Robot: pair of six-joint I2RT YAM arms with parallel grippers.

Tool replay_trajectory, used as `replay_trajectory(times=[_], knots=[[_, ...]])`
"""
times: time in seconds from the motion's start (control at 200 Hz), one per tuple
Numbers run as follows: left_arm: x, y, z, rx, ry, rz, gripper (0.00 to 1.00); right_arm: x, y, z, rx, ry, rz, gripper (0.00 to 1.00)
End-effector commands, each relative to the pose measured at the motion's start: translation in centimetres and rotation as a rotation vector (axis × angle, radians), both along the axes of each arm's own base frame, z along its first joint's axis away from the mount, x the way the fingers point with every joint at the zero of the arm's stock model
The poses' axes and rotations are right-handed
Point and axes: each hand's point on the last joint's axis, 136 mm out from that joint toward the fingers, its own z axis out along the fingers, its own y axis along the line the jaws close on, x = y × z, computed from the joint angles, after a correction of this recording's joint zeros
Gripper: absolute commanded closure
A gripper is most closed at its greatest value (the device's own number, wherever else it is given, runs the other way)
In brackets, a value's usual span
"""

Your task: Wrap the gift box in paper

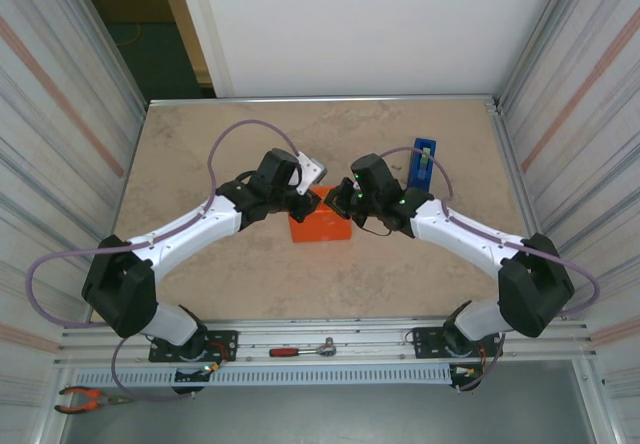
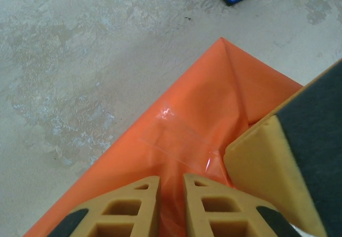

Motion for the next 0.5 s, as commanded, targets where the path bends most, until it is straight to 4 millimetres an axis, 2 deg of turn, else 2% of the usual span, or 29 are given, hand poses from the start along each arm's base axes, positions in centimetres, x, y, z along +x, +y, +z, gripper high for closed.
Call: replay_trajectory(times=[0.0,0.155,0.376,0.496], knots=[[-3.6,1.3,-4.5,0.113,0.161,-0.040,0.83,-1.1,-0.7,-2.5,-0.126,0.069,0.022,1.00],[-3.4,1.1,-2.4,0.066,0.133,-0.037,0.83,-1.6,-1.5,-3.5,-0.211,0.095,0.036,1.00],[-1.0,2.1,4.3,-0.196,0.146,0.045,0.85,-2.4,-2.9,-4.2,-0.260,0.119,0.011,1.00],[-0.2,1.9,6.8,-0.272,0.148,0.043,0.85,-2.5,-3.0,-4.3,-0.259,0.120,0.004,1.00]])
